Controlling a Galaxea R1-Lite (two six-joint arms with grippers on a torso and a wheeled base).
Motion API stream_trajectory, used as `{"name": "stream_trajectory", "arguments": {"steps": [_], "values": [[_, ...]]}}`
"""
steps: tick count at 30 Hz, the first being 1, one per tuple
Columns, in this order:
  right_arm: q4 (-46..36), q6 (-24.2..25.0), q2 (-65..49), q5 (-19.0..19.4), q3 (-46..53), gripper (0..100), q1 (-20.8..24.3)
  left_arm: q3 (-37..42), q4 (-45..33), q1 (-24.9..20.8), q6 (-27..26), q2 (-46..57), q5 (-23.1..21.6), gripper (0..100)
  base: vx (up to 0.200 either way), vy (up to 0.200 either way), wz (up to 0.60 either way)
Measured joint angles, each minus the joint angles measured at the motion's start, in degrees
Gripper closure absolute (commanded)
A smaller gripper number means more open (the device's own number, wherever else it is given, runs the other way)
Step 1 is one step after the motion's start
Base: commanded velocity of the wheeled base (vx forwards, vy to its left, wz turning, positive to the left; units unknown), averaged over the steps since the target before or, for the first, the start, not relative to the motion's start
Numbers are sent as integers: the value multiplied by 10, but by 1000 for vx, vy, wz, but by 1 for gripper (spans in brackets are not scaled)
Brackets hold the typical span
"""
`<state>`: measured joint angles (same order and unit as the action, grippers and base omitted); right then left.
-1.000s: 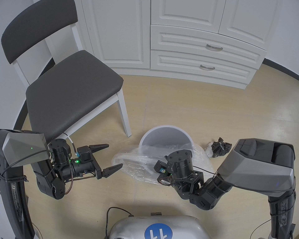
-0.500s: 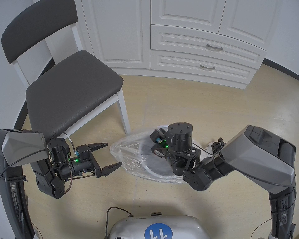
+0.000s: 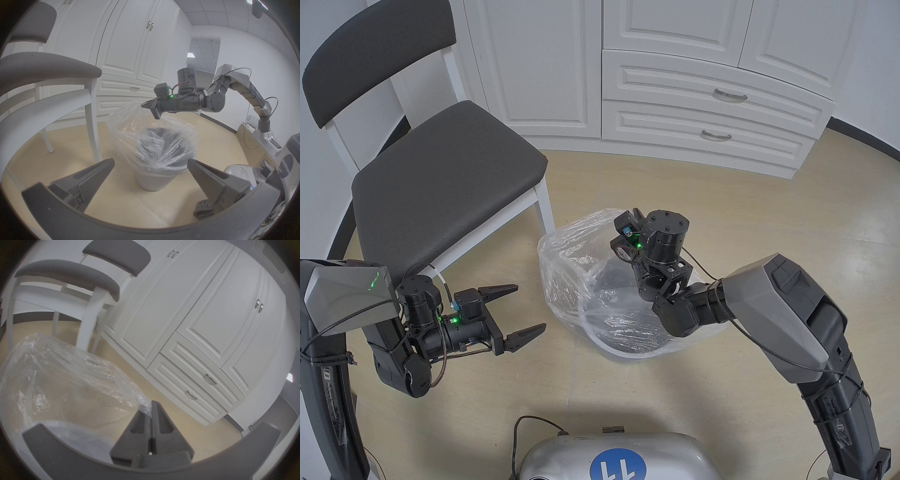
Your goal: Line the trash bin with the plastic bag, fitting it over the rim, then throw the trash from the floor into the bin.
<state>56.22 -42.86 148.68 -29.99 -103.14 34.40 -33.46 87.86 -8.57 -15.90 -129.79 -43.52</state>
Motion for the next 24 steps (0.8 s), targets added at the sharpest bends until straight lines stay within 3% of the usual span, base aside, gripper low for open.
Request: {"name": "stream_trajectory", "arguments": {"steps": [9, 10, 17, 24], "values": [[-29, -2, 76, -1, -107, 100, -38, -2, 0, -1, 0, -1, 0, 0, 0, 0, 0], [-30, -2, 78, -1, -109, 0, -38, -3, 0, -1, 0, -1, 0, 0, 0, 0, 0], [-30, 2, 68, 0, -99, 0, -34, -3, 0, -1, 0, -1, 0, 0, 0, 0, 0], [-59, 4, -12, 0, 7, 0, -18, -2, 0, -1, 0, 0, 0, 0, 0, 0, 0]]}}
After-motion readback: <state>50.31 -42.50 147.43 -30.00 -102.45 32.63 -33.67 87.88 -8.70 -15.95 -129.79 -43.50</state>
